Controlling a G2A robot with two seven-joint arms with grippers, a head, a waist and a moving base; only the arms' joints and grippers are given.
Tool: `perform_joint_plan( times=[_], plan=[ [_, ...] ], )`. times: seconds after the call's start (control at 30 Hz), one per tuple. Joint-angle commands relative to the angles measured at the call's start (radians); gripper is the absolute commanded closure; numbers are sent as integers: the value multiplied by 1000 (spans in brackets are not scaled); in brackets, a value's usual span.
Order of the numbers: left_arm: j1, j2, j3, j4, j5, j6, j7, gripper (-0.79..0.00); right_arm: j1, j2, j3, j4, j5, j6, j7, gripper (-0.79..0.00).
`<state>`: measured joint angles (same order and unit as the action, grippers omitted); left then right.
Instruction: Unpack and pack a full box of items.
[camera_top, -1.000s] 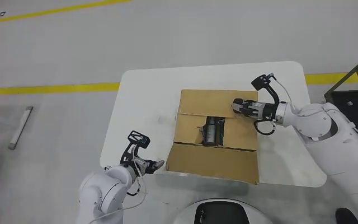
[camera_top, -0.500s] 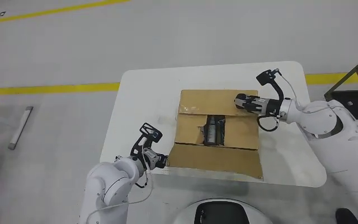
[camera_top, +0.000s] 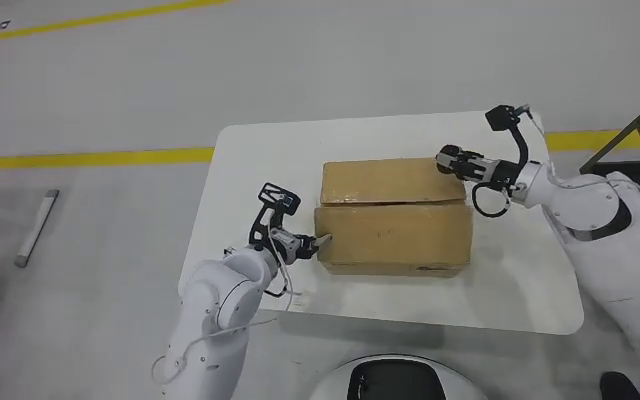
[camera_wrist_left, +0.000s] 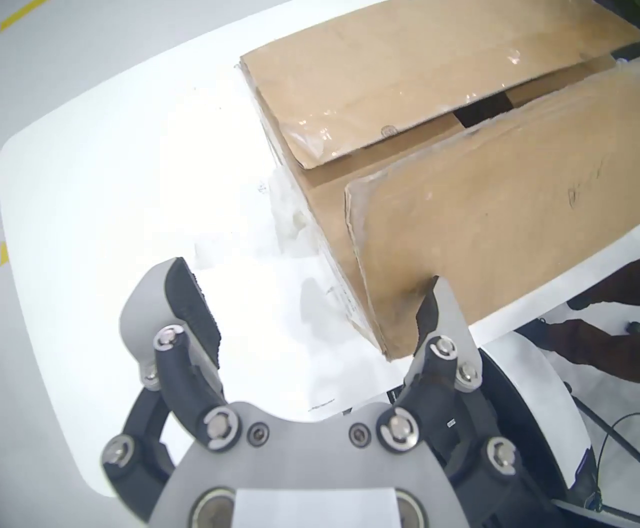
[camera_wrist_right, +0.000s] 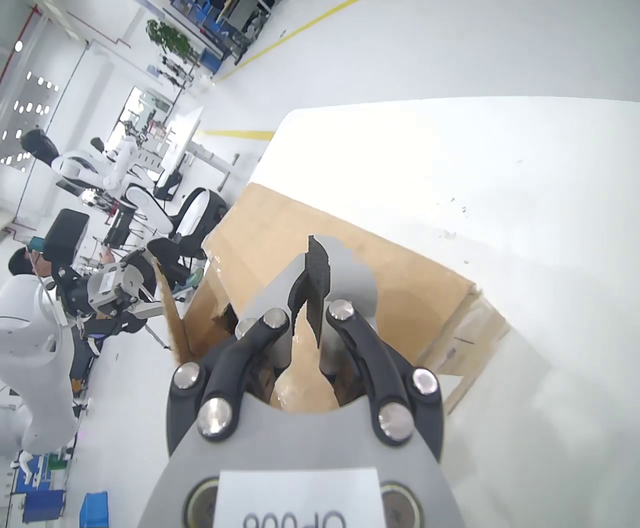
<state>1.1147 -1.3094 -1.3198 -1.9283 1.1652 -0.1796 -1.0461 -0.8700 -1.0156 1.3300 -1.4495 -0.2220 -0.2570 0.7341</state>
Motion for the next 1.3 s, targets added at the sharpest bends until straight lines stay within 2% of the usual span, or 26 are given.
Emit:
perform_joint_plan(
  times=[0.0,0.17,0.23,0.33,0.43,0.63,0.77,0.93,1.27],
  plan=[
    [-20,-3,16,24,15,62,-8,-785,-4,2,1,-22,-40,-7,-6,0],
    [-57,-8,53,78,44,129,-12,-785,-40,3,-45,-109,-204,-15,-52,0],
    [-65,-9,58,85,41,135,-12,-785,-57,3,-75,-146,-313,-11,-73,0],
    [-71,-9,63,94,39,130,-11,-785,-85,-2,-119,-180,-376,-10,-105,0],
    [-72,-8,63,105,30,121,-1,-785,-105,-4,-159,-198,-507,-5,-135,0],
    [-80,-6,63,135,40,129,13,-785,-128,-11,-200,-212,-608,39,-173,0],
    [-90,-6,60,149,50,148,27,-785,-130,-16,-207,-226,-620,54,-191,0],
    [-89,-3,40,116,56,154,42,-785,-128,-19,-201,-229,-616,53,-191,0],
    [-86,-3,38,117,57,157,51,-785,-137,-25,-198,-222,-619,50,-188,0]
  ],
)
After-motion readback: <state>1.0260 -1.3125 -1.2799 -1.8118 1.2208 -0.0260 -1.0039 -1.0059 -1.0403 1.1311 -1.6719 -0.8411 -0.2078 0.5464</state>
